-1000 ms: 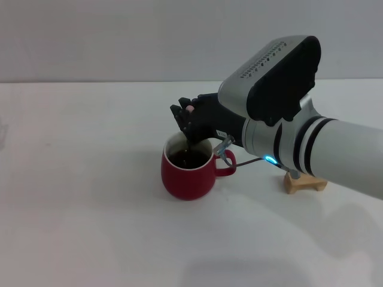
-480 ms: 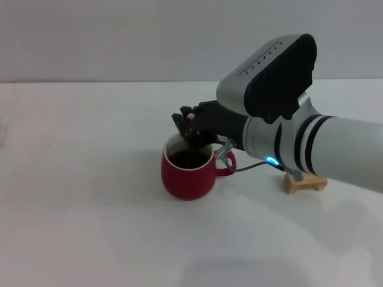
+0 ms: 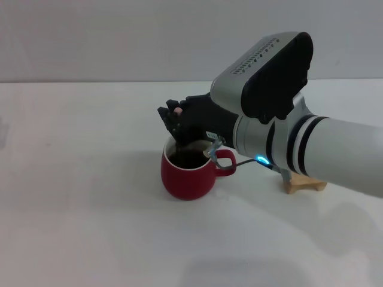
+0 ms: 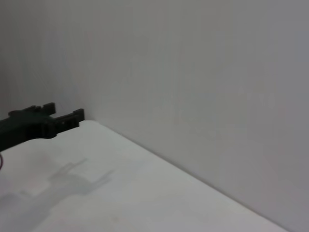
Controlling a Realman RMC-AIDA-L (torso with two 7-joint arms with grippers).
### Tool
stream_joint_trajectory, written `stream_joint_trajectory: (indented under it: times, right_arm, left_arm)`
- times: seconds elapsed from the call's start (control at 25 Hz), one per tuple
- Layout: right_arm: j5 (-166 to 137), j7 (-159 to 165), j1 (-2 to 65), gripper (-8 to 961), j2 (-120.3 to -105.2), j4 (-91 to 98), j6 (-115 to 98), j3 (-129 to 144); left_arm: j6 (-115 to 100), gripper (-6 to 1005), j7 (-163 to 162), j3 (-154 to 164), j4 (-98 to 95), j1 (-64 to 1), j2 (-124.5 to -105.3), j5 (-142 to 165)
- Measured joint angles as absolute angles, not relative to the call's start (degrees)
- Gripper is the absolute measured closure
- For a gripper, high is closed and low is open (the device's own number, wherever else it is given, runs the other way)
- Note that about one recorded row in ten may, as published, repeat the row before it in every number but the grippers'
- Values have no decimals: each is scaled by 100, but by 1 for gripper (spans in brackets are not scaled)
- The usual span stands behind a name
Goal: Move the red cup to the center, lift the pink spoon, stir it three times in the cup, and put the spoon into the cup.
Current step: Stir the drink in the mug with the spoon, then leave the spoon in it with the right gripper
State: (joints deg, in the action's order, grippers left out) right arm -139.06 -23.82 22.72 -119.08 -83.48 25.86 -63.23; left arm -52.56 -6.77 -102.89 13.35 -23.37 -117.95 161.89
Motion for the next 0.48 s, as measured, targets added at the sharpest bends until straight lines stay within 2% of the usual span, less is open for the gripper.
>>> stream_joint_trajectory:
  times: [0.48]
  right_arm:
    - [-14511,-1984,2415,820,-11911,-8020,2659,-6464]
  left_arm:
    - [-5256,153,-676,-10285,1338,-2315,-11795,16182]
